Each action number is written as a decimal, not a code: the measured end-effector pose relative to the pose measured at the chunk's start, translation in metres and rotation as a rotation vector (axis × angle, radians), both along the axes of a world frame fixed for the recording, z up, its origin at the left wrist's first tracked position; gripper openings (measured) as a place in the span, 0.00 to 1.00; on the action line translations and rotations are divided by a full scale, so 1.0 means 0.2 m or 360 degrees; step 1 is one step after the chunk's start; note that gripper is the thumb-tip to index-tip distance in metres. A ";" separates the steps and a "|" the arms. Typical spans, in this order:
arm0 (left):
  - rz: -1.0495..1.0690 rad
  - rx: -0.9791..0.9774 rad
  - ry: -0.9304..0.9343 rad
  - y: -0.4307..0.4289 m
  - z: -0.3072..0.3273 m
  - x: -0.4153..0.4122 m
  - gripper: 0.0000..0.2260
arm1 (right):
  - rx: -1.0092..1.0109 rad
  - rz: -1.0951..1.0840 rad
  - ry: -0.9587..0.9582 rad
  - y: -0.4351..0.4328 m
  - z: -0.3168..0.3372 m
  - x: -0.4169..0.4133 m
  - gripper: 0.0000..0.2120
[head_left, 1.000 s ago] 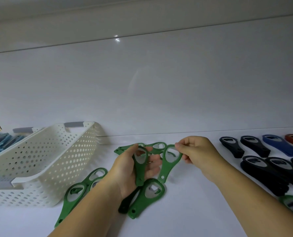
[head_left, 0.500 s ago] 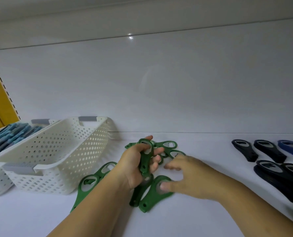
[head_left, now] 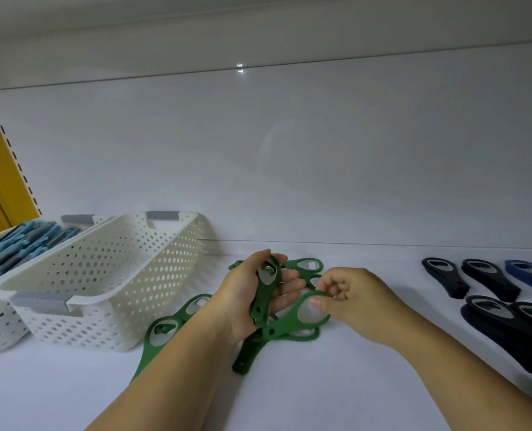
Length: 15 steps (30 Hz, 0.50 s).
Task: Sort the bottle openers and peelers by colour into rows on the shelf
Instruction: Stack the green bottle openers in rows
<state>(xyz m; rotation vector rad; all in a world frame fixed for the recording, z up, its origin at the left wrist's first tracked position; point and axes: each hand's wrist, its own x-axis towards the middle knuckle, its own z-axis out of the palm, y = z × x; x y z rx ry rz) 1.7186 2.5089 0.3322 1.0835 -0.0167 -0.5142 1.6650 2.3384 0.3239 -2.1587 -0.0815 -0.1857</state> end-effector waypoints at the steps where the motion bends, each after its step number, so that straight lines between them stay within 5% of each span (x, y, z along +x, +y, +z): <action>1: -0.0036 0.0022 -0.0015 0.00 0.00 -0.01 0.14 | 0.0131 0.0010 -0.0024 0.00 0.02 -0.01 0.06; 5: -0.0133 0.0296 -0.0200 0.00 0.02 -0.04 0.13 | 0.0550 0.0071 -0.0113 0.01 0.07 -0.04 0.06; 11: -0.0734 0.0498 -0.0393 0.01 0.03 -0.10 0.24 | 0.0636 -0.0044 -0.0145 0.03 0.05 -0.03 0.04; 15: -0.0590 0.0462 -0.0503 0.00 0.02 -0.09 0.10 | 0.0723 -0.0200 -0.0175 0.03 0.03 0.00 0.02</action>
